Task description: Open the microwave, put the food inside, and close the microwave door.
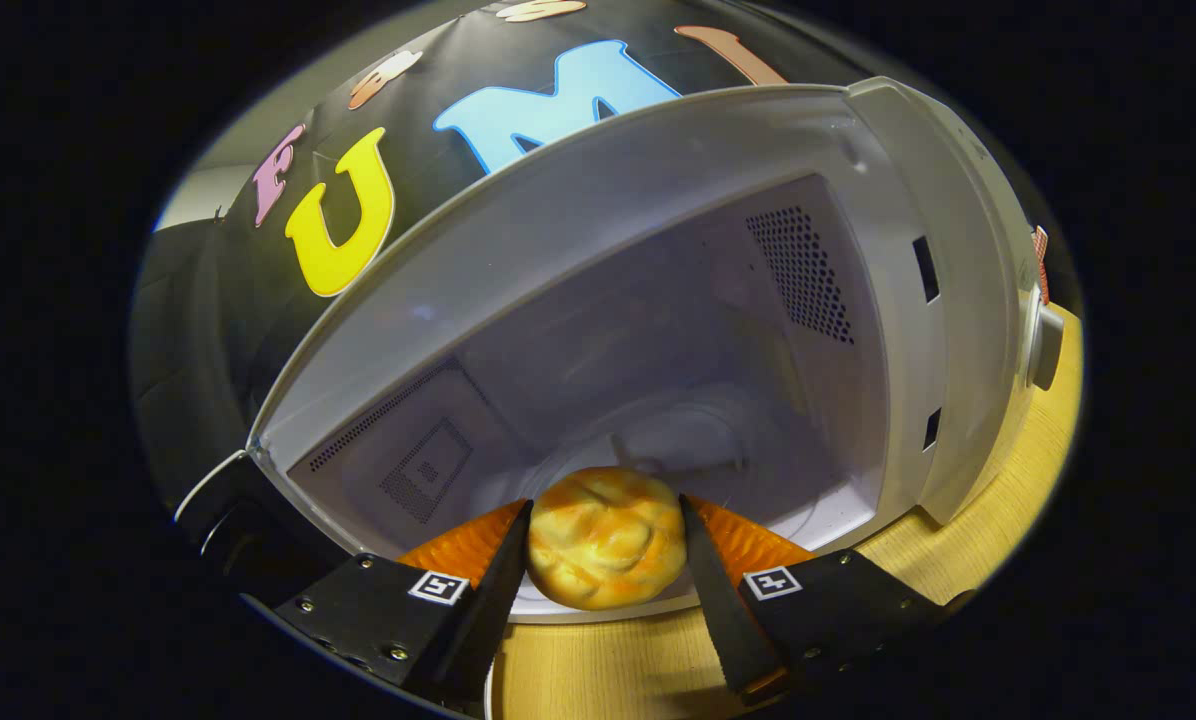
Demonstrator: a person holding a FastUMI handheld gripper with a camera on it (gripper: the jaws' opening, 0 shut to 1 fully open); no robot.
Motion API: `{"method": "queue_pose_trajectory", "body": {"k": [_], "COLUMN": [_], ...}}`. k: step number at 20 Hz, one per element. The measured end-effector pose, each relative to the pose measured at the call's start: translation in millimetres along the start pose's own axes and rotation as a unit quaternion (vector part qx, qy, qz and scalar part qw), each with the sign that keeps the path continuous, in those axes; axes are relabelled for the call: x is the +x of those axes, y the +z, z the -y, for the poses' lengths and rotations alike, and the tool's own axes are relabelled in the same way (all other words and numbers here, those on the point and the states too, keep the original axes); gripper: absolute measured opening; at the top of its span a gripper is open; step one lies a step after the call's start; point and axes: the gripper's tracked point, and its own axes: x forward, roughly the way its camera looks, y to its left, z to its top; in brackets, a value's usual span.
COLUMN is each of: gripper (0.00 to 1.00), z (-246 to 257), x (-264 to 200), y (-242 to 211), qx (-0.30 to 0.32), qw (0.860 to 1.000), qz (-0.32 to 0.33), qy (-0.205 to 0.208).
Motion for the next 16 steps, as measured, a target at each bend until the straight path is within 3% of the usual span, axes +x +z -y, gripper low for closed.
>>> {"method": "queue_pose_trajectory", "body": {"k": [5,7,16], "gripper": [0.97,0.98,0.97], "z": [4.6,1.0,-42.3], "x": [2.9,-9.4,-130.5], "y": [-6.9,-5.5,39.7], "qx": [-0.016,-0.030,-0.103], "qw": [1.000,0.999,0.994], "qz": [-0.008,-0.009,0.044], "qy": [-0.018,-0.016,0.019]}}
